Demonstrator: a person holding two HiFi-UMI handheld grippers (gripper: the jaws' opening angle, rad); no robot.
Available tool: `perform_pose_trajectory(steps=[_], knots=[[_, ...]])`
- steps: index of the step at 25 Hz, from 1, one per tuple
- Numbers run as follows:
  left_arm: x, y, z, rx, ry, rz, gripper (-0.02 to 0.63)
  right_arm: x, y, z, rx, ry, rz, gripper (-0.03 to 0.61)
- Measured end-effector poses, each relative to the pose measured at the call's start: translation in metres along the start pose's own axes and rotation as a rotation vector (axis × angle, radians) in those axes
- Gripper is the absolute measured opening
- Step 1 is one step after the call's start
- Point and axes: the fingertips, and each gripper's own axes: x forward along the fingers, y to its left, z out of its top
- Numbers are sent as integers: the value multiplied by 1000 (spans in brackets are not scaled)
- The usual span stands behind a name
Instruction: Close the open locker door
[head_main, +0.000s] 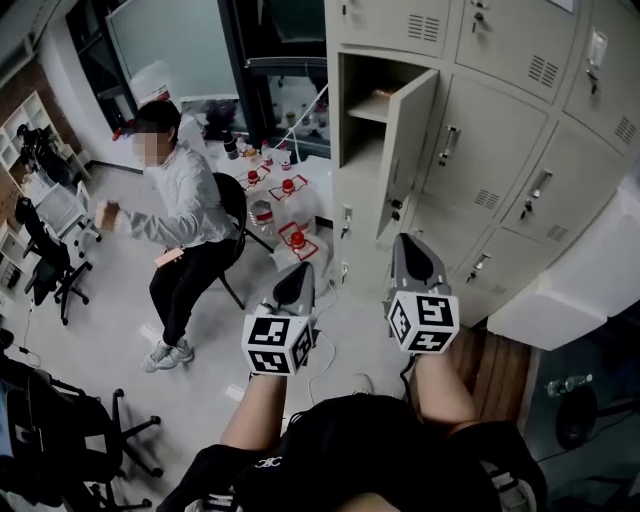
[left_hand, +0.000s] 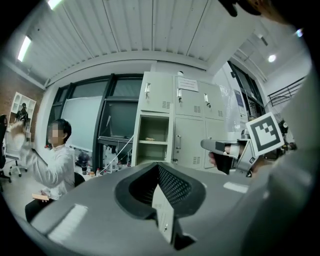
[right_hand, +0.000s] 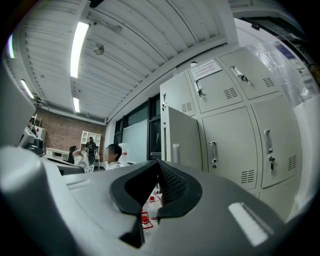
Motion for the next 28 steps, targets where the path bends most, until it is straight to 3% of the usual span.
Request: perform_pose_trajectory(steps=[6,14,15,17,18,28], knots=[[66,5,12,-3,-4,-7,0,50,-32,1,-13,17,18,12],[109,23,27,24,2,-57,1,89,-43,-14,9,20,-5,15],[112,25,28,28,3,-64,0,93,-40,-13,17,5,12,27],[118,29,29,36,7,-79,0,100,-36,-12,29,-15,44,136],[122,31,27,41,11,-86,2,105,-35,-12,25,-16,51,147],[134,56,11,40,46,-69,0,147,-43,-22,10,57,61,150]])
